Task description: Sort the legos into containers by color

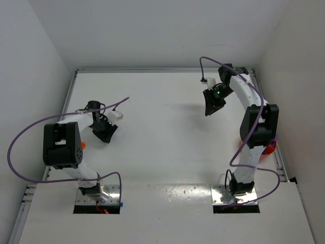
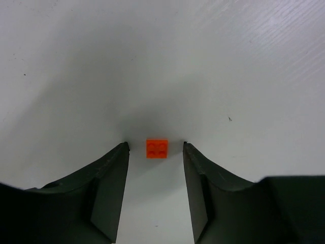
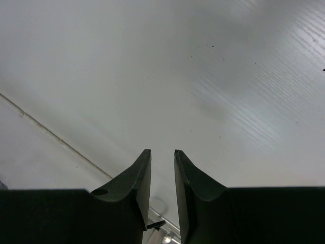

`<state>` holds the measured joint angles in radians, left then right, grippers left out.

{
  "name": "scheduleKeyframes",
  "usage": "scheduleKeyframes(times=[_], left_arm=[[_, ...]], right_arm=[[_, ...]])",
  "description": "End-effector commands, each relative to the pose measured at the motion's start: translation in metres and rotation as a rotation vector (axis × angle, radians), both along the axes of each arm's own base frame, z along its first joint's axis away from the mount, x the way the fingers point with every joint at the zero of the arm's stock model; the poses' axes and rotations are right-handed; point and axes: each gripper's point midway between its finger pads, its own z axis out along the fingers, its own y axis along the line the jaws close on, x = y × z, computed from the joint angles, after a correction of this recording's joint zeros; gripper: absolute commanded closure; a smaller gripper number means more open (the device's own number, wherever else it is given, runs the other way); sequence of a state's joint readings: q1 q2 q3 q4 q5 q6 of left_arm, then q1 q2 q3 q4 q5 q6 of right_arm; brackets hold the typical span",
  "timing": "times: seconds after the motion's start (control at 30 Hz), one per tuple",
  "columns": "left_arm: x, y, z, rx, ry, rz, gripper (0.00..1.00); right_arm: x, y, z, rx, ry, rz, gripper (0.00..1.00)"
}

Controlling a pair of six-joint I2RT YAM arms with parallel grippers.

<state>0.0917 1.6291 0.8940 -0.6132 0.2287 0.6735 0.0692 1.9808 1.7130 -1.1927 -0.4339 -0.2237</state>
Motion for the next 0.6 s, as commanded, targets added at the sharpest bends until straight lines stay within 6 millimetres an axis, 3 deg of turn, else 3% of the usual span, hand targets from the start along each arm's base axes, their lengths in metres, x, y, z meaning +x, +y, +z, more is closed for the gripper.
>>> scheduleKeyframes(times=[0.0, 0.27, 0.57], left_arm=[[0.004, -0.004, -0.003, 0.004, -0.013, -0.019, 0.48], [-0.015, -0.007, -0.018, 0.000, 0.048, -0.037, 0.60], [-0.037, -0.005, -0.029, 0.018, 0.096, -0.043, 0.63]], right_arm=[[0.005, 0.001, 0.010, -0.010, -0.043, 0.005, 0.75], [0.003, 0.001, 0.010, -0.012, -0.025, 0.005, 0.75], [0.003, -0.001, 0.011, -0.021, -0.026, 0.004, 0.75]])
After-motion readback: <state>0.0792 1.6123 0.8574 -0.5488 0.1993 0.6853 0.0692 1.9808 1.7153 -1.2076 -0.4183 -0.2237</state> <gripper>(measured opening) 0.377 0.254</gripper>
